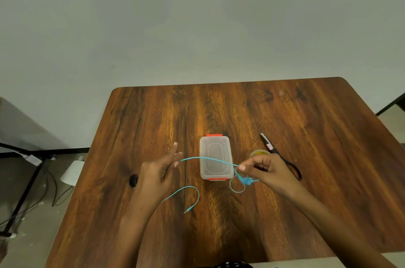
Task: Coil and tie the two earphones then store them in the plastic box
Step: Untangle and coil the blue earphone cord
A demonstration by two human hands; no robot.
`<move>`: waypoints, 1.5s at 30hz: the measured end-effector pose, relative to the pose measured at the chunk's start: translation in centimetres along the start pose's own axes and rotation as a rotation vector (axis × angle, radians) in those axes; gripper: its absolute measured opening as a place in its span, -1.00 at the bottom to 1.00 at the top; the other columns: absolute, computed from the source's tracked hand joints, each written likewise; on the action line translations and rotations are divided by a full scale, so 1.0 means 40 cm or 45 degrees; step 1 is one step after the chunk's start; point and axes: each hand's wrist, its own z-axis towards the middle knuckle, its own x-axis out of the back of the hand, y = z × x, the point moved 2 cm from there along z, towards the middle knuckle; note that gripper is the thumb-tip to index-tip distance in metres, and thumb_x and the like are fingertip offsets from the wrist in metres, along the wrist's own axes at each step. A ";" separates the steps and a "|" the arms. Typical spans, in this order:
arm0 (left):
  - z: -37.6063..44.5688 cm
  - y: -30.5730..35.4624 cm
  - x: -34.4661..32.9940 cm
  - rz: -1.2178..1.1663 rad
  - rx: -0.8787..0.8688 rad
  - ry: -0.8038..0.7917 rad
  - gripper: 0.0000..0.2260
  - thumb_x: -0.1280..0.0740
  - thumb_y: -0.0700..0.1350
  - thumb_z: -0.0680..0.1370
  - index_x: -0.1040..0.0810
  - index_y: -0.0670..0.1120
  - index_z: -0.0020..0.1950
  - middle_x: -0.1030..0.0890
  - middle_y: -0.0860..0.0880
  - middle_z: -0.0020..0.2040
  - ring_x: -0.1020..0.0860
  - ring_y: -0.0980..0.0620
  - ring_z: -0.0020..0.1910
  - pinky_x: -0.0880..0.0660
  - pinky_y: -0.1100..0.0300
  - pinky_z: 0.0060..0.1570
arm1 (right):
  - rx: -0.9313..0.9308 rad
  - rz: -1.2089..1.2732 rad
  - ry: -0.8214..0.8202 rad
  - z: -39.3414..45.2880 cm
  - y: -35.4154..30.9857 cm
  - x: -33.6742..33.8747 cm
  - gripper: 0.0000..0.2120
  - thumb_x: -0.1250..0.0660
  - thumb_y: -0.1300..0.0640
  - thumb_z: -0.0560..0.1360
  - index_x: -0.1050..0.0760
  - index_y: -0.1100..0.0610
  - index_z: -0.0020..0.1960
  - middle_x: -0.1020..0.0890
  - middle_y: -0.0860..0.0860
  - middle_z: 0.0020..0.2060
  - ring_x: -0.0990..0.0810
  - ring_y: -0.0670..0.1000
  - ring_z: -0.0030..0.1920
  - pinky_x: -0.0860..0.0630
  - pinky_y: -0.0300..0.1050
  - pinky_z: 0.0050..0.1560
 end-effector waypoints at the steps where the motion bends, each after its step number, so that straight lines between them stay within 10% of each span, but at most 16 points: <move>1: 0.002 0.001 -0.007 0.037 0.003 -0.036 -0.60 -0.31 -0.34 0.48 -0.51 -0.15 0.31 -0.59 0.14 0.11 -0.62 0.22 -0.03 -0.56 0.28 0.00 | 0.007 -0.010 -0.006 0.003 -0.003 -0.003 -0.93 -0.42 0.24 0.43 -0.67 0.23 -0.16 -0.69 -0.07 -0.31 -0.66 -0.09 -0.24 -0.57 -0.25 -0.17; 6: 0.031 0.086 -0.064 -0.180 -0.056 -0.179 -0.67 -0.34 -0.08 0.52 -0.54 -0.08 0.28 -0.55 0.07 0.24 -0.49 0.25 0.24 -0.40 0.39 0.22 | 0.031 -0.074 -0.060 0.019 -0.020 -0.045 -0.93 -0.43 0.19 0.45 -0.66 0.18 -0.16 -0.71 0.04 -0.24 -0.68 -0.01 -0.16 -0.59 -0.10 -0.07; 13: 0.034 0.133 -0.111 -0.284 -0.082 -0.295 -0.81 -0.42 -0.14 0.48 -0.67 -0.04 0.09 -0.59 0.36 -0.13 -0.61 0.33 -0.14 -0.46 0.46 -0.16 | 0.047 -0.032 -0.152 0.030 -0.048 -0.080 -0.93 -0.41 0.21 0.46 -0.66 0.20 -0.12 -0.71 0.09 -0.20 -0.67 0.06 -0.12 -0.57 -0.02 -0.03; 21: 0.059 0.079 -0.029 -0.128 -0.104 -0.152 -0.91 -0.40 -0.10 0.47 -0.70 -0.05 -0.10 -0.68 0.11 -0.27 -0.62 0.25 -0.27 -0.53 0.23 -0.27 | 0.005 -0.014 -0.126 0.031 -0.004 -0.004 -0.90 -0.45 0.12 0.37 -0.68 0.14 -0.16 -0.72 0.00 -0.24 -0.68 -0.05 -0.17 -0.59 -0.19 -0.13; 31: 0.028 0.035 -0.021 -0.057 -0.032 -0.122 -0.85 -0.41 -0.12 0.46 -0.69 -0.09 0.00 -0.70 0.09 -0.12 -0.65 0.23 -0.17 -0.58 0.23 -0.20 | 0.033 -0.022 -0.038 0.027 0.024 0.025 -0.95 -0.43 0.21 0.42 -0.68 0.15 -0.18 -0.70 0.00 -0.30 -0.66 -0.10 -0.23 -0.52 -0.31 -0.19; 37: 0.037 0.061 -0.079 -0.002 -0.077 -0.313 -0.60 -0.36 -0.15 0.49 -0.48 -0.11 0.33 -0.45 0.08 0.31 -0.40 0.17 0.33 -0.32 0.35 0.32 | 0.044 -0.063 -0.069 0.033 -0.001 -0.024 -0.94 -0.44 0.20 0.44 -0.66 0.18 -0.16 -0.71 0.02 -0.25 -0.67 -0.06 -0.17 -0.57 -0.21 -0.11; 45: 0.067 0.127 -0.091 -0.190 -0.117 -0.293 -0.82 -0.40 -0.19 0.48 -0.68 -0.07 0.06 -0.64 0.15 -0.26 -0.61 0.28 -0.26 -0.43 0.47 -0.23 | 0.062 0.026 -0.199 0.047 -0.050 -0.054 -0.93 -0.41 0.22 0.45 -0.66 0.18 -0.10 -0.71 0.04 -0.21 -0.66 -0.09 -0.20 -0.56 -0.22 -0.14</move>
